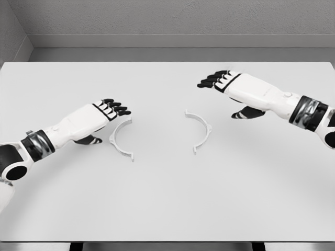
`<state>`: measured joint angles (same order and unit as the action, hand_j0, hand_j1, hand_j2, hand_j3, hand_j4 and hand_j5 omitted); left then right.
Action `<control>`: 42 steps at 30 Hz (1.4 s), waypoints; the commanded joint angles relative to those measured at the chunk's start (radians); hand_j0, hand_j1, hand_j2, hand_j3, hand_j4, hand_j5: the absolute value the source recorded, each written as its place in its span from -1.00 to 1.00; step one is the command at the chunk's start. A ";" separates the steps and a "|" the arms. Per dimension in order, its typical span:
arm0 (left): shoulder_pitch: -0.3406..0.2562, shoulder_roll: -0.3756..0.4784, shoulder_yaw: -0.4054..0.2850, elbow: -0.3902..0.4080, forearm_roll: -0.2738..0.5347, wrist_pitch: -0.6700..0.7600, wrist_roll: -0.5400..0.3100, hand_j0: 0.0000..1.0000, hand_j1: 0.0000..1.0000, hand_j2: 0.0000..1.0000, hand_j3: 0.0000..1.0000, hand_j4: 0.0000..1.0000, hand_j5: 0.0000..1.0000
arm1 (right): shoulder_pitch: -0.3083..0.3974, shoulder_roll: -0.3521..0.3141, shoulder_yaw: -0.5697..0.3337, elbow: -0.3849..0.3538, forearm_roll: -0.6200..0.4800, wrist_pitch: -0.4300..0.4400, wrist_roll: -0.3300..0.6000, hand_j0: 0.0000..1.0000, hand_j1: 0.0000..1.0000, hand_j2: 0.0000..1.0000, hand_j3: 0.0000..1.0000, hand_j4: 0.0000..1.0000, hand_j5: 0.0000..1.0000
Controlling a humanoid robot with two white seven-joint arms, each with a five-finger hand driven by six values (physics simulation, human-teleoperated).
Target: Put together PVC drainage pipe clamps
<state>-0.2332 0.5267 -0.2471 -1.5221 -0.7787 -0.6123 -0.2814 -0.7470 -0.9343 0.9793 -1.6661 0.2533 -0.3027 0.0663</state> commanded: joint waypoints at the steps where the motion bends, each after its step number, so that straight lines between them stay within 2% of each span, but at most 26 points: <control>1: 0.000 -0.001 -0.009 -0.001 0.006 0.001 0.001 1.00 1.00 1.00 1.00 1.00 1.00 | 0.000 0.035 0.035 0.049 0.029 0.013 -0.002 1.00 1.00 1.00 1.00 1.00 1.00; 8: -0.002 -0.017 -0.023 0.003 0.006 0.001 0.001 1.00 1.00 1.00 1.00 1.00 1.00 | -0.003 0.083 0.082 0.112 0.041 0.011 -0.002 1.00 1.00 1.00 1.00 1.00 1.00; 10: -0.005 -0.017 -0.021 0.006 0.006 0.001 -0.001 1.00 1.00 1.00 1.00 1.00 1.00 | -0.005 0.120 0.082 0.167 0.057 0.011 -0.002 1.00 1.00 1.00 1.00 1.00 1.00; 12: -0.011 -0.016 -0.014 0.010 0.006 0.001 -0.001 1.00 1.00 1.00 1.00 1.00 1.00 | -0.012 0.132 0.084 0.183 0.063 0.011 -0.002 1.00 1.00 1.00 1.00 1.00 1.00; 17: -0.015 -0.016 -0.014 0.039 0.006 0.001 -0.001 1.00 1.00 1.00 1.00 1.00 1.00 | -0.028 0.199 0.102 0.281 0.086 0.010 0.000 1.00 1.00 1.00 1.00 1.00 1.00; 42: -0.026 -0.088 -0.023 0.022 -0.030 0.001 -0.001 1.00 1.00 1.00 1.00 1.00 1.00 | -0.035 0.249 0.127 0.270 0.090 0.010 0.001 1.00 1.00 1.00 1.00 1.00 1.00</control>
<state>-0.2592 0.4422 -0.2692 -1.4964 -0.8143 -0.6122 -0.2827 -0.7823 -0.6903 1.1054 -1.3951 0.3461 -0.2930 0.0677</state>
